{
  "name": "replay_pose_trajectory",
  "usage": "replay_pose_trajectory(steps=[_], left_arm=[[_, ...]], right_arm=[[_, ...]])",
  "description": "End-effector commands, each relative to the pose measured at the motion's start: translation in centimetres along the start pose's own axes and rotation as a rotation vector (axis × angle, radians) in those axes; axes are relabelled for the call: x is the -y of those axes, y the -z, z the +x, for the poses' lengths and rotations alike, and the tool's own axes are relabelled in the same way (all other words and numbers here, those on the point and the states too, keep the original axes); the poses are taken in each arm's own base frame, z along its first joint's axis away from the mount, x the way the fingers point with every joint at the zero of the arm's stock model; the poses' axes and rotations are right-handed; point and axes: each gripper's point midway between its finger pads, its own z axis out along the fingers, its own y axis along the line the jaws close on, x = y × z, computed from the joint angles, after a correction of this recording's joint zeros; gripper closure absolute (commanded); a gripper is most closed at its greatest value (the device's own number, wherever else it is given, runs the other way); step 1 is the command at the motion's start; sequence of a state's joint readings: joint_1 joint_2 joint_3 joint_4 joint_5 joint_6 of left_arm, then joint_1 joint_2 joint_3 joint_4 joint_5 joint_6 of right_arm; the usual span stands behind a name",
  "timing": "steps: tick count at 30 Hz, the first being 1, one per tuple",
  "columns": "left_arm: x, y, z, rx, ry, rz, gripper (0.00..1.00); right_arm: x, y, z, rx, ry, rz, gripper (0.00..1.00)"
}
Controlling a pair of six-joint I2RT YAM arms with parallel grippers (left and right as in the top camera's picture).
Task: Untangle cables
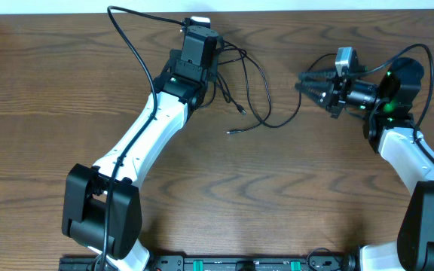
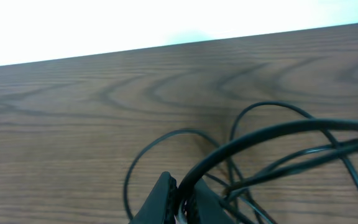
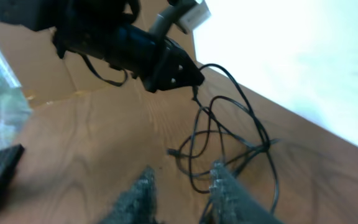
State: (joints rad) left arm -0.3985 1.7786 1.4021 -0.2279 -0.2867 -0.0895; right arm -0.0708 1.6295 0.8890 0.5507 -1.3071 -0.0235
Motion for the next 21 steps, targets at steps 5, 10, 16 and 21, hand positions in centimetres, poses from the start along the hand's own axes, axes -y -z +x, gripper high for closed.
replay_pose_trajectory(steps=[5,10,16,21], left_arm=[[2.6,0.0,0.4,-0.021,0.014,0.114,0.92],[5.6,1.0,1.0,-0.023,-0.027,0.161,0.93],[9.9,3.3,1.5,-0.015,-0.087,0.237,0.92],[12.4,5.9,1.0,0.022,-0.113,0.295,0.92]], right_arm=[[2.2,-2.0,2.0,-0.083,0.096,0.171,0.48],[2.2,-4.3,3.8,-0.177,0.210,0.228,0.46],[3.8,-5.4,5.0,-0.270,0.267,0.388,0.45],[4.8,-5.4,5.6,-0.326,0.322,0.468,0.45]])
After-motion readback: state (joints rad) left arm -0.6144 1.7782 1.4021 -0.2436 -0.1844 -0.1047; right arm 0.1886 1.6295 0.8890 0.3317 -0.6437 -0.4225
